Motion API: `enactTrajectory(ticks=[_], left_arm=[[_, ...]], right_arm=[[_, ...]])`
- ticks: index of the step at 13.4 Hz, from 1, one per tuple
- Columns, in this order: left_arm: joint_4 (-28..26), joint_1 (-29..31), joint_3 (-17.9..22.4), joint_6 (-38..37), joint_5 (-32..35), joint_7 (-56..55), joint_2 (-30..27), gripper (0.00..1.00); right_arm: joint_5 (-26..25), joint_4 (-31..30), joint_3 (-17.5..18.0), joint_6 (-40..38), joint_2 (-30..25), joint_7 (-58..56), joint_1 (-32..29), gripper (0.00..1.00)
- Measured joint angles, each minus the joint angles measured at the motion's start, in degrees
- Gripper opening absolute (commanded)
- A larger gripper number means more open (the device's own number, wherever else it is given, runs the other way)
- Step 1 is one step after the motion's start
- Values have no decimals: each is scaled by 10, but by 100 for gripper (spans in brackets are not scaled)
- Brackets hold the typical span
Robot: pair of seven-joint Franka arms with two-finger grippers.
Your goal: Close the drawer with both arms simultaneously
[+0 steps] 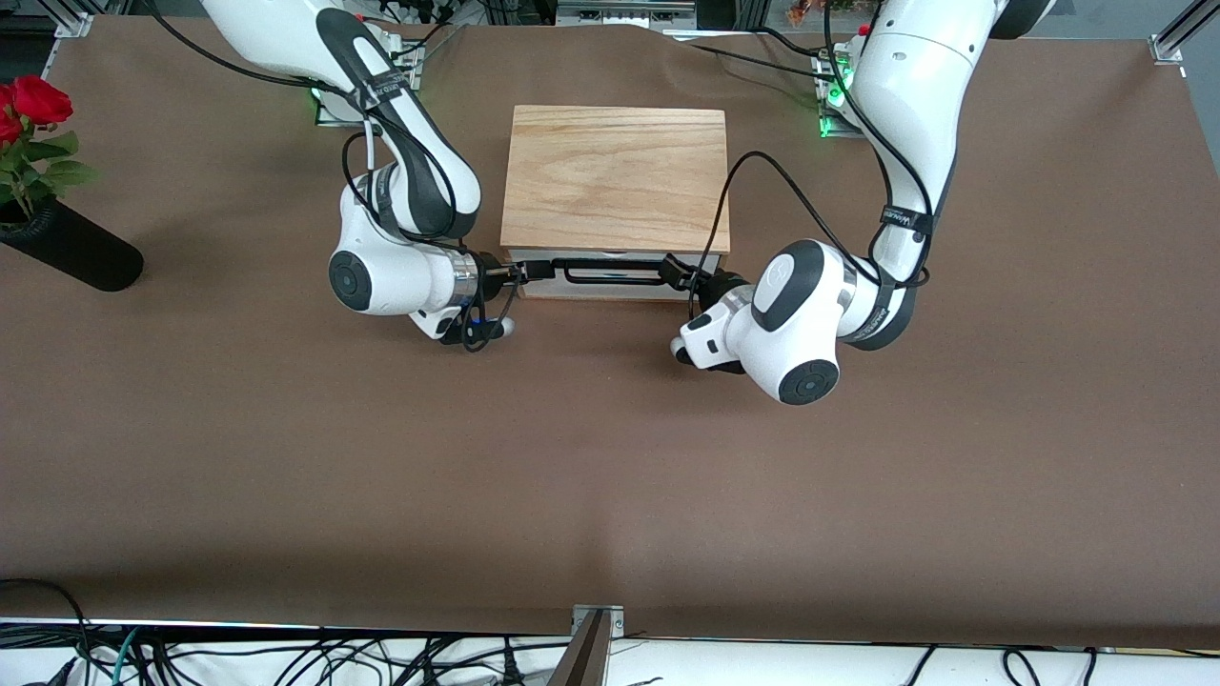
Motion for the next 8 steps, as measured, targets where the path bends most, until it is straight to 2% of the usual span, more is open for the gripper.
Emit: enactTrajectory(ticks=[2,4,6,8], left_arm=[[1,1,0,-1,0,0,1,100],[3,1,0,-1,0,0,2,100],[16,2,5,-10,0,4,2,100],[46,16,12,-22,0,4,-7,100]], right_arm=[[-1,2,-8,-12,-3,-1,0,100],[-10,10,-32,-25,-12,-6,-1,100],[-62,27,-69,-27,-20,-7,-3,100],[-143,51,-109,-27,-23,-11,-7,100]])
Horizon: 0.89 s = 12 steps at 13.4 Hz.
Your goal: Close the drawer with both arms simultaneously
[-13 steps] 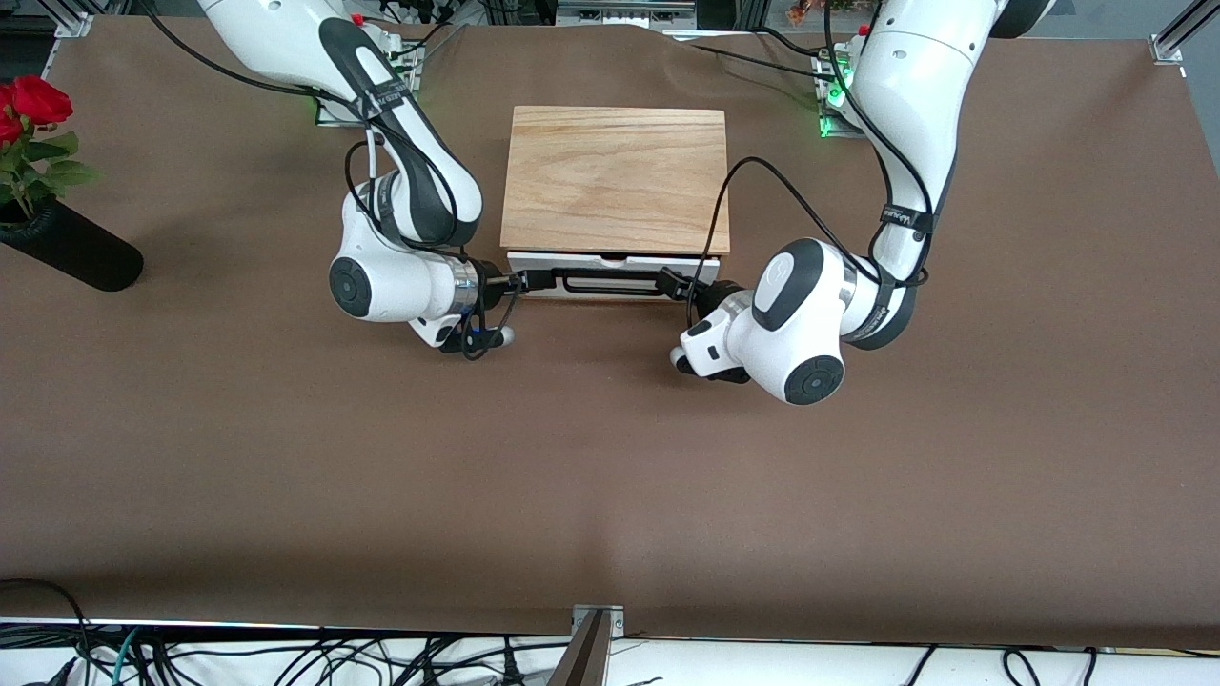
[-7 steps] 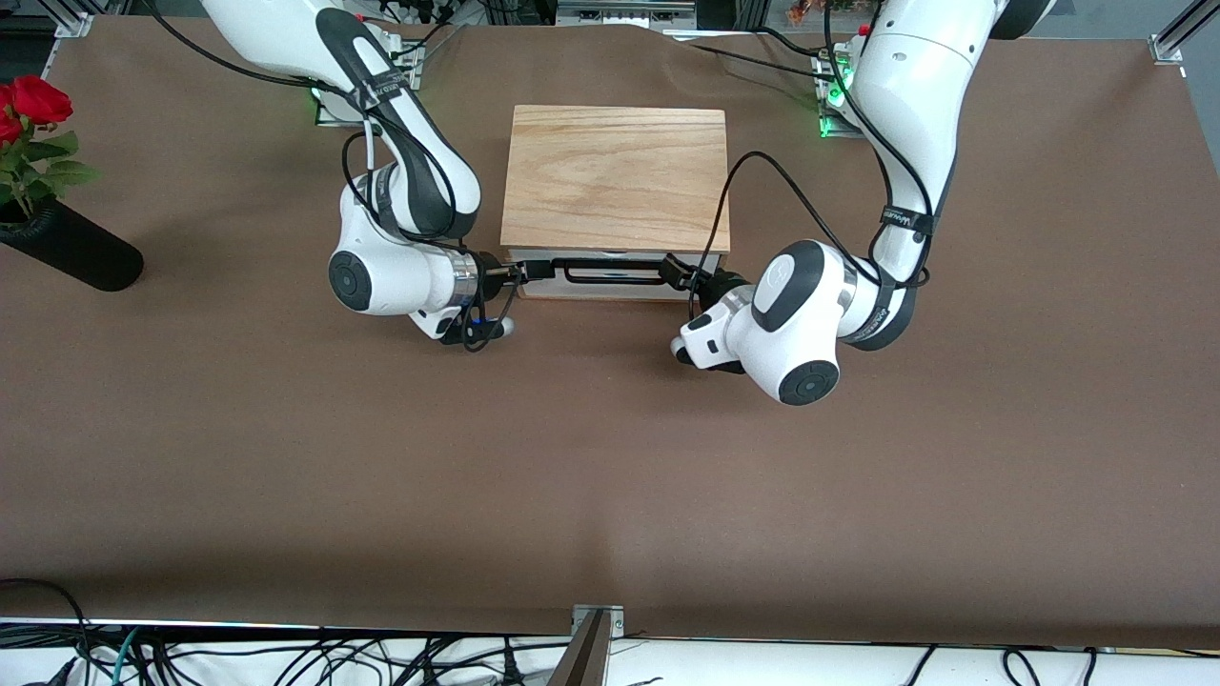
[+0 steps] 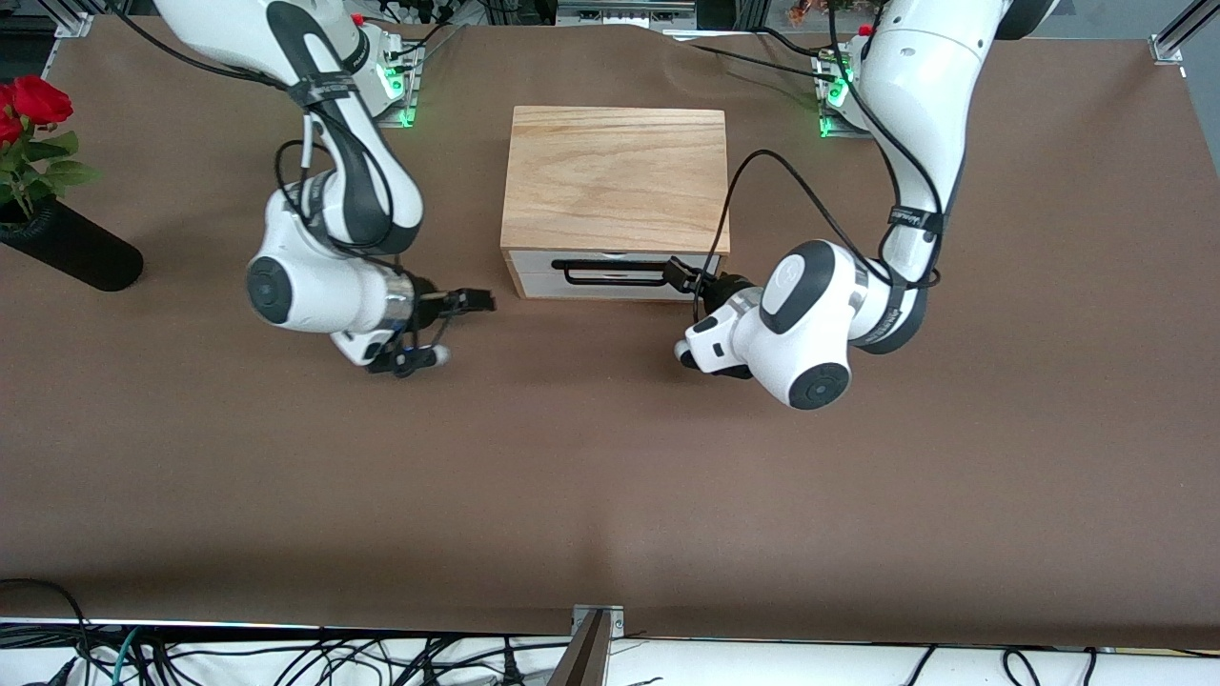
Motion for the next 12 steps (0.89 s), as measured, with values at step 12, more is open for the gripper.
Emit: enactTrajectory(ticks=[12], left_arm=[[65,67,135,-12,174,6,-86,100]], right_arm=[[-167,157,-118,-254,-145,57,-3,100]])
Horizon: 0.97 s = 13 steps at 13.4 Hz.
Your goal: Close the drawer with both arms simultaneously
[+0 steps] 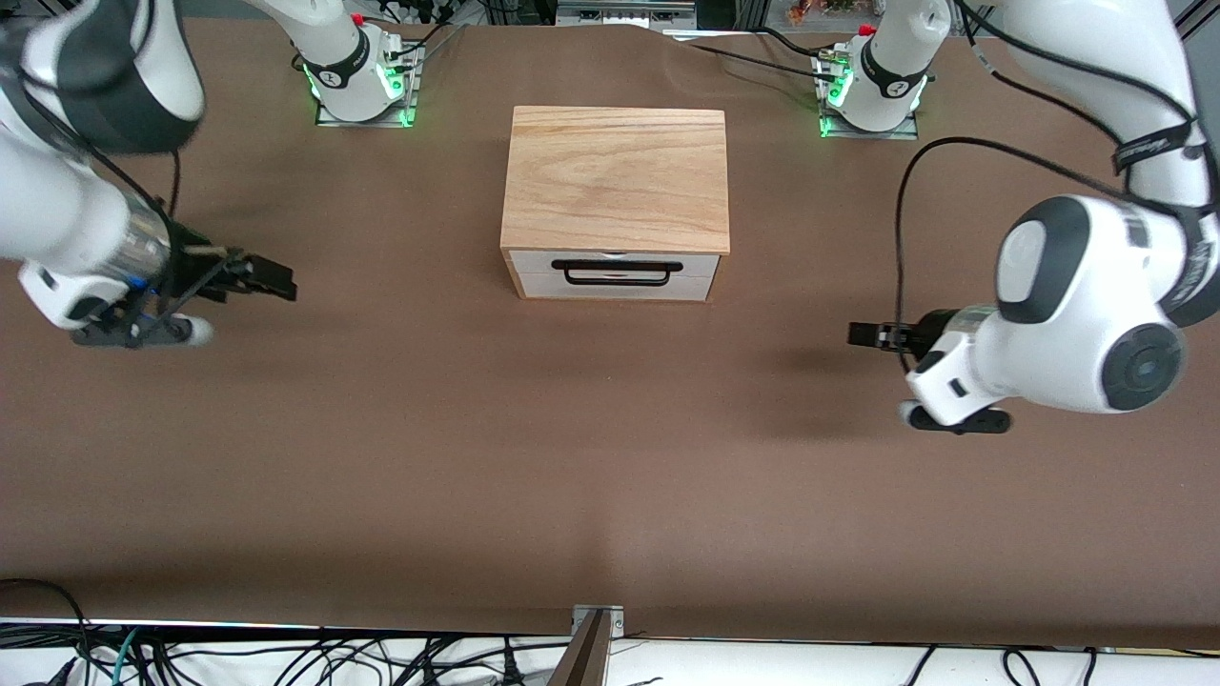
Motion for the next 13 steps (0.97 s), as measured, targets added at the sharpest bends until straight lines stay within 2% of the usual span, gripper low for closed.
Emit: enactTrajectory(ticks=[2,4,5,6,7,8,10,11,13], left_arm=[[4,2,28,-1,4,0,-22,100],[5,17,36,-2,26,0,-59,100],[1,28,35,-5,42,0,-84,100],[-10,39,29,-9,64,0,-114,100],[-31,62,5,-13,92,0,-148,100],[-60,100,-43,-15,124,0,-183,100],[-131,166,-146,-12,195,0,-240,100],[-160,173,-169,-9,214,0,-256,100],[-198,173,-186,13,217,-1,-269,100]], right_arm=[[-18,0,-5,-17,-26,1,0,100],[-40,-1,-7,-19,-34,0,-7,100],[-44,-1,0,-19,-35,-8,-25,100],[-48,0,22,-19,-35,-20,-58,100],[-56,0,58,-19,-38,-29,-102,100],[-67,0,95,-20,-44,-37,-142,100],[-85,0,125,-31,-57,-45,-173,100],[-91,0,128,-35,-62,-45,-175,100],[-94,0,135,-36,-64,-45,-175,100]])
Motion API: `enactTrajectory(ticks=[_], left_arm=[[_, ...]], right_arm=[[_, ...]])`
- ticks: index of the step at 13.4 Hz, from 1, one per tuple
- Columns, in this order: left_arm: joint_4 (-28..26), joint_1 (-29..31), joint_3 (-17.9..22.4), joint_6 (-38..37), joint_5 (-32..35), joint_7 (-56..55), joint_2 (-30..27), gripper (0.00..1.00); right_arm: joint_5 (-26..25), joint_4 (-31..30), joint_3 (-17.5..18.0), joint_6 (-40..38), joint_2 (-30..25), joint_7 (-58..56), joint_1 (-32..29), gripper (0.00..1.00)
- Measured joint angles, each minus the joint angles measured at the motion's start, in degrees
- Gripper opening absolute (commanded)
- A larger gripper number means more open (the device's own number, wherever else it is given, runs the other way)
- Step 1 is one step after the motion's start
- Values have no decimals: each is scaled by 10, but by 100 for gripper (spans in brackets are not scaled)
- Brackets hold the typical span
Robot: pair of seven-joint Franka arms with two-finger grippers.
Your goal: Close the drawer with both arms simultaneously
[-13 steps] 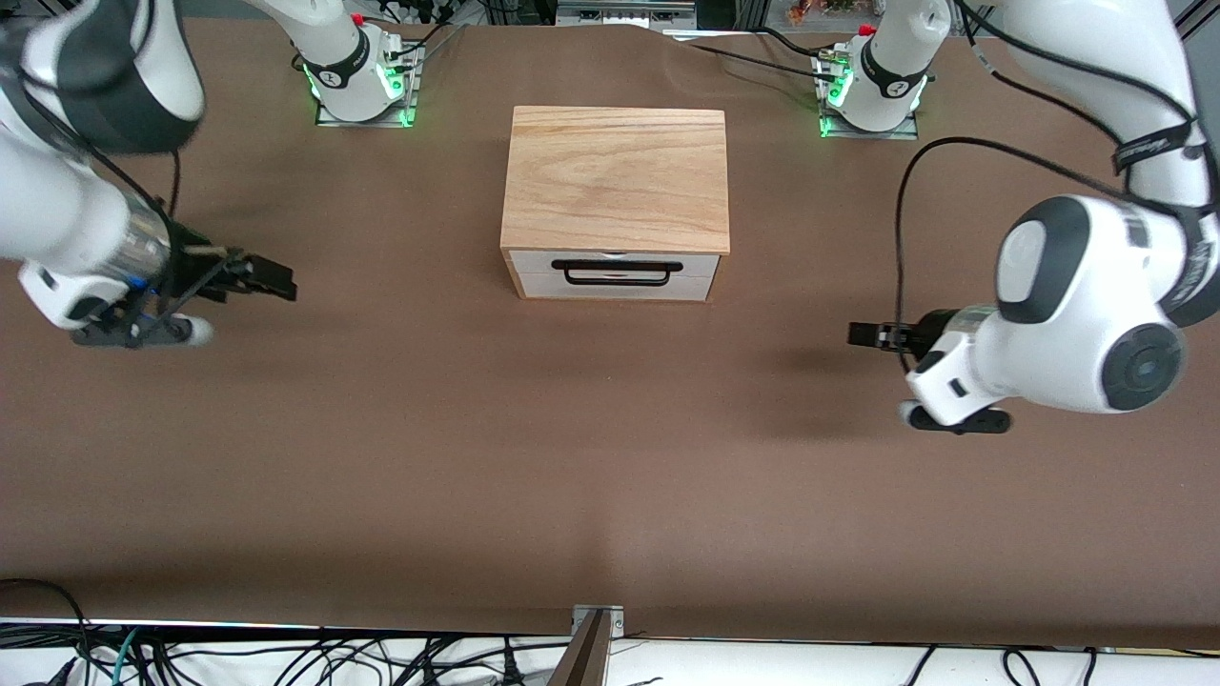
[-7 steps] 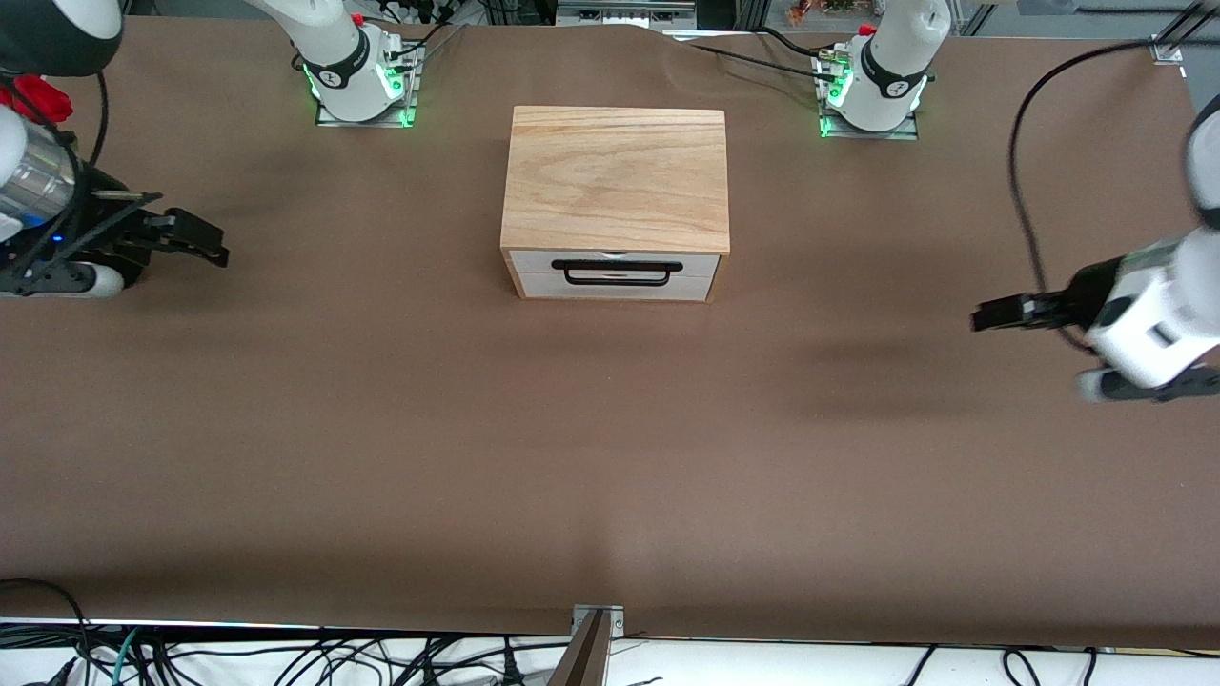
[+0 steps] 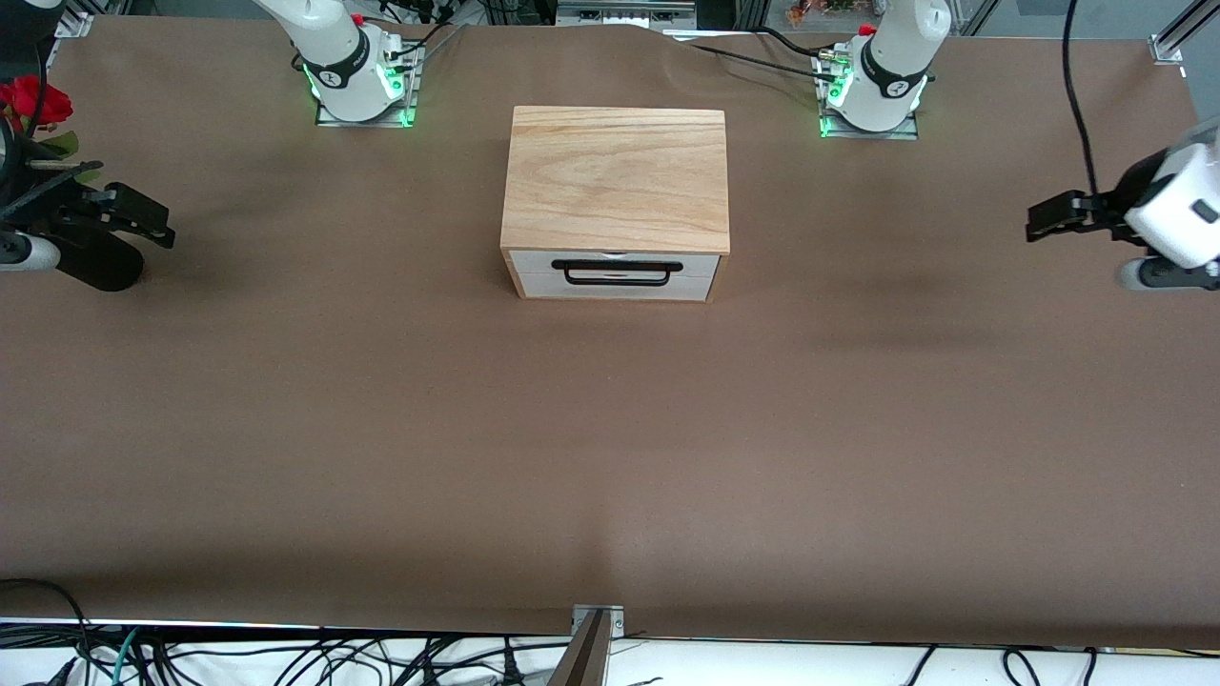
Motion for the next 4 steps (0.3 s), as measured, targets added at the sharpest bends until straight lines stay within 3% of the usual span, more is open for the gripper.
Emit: enactTrajectory(ticks=[4], left_arm=[[-35,8,0,55,-30,31,-5,100]], right_arm=[[-1,0,4,-1,0,0,0,100]])
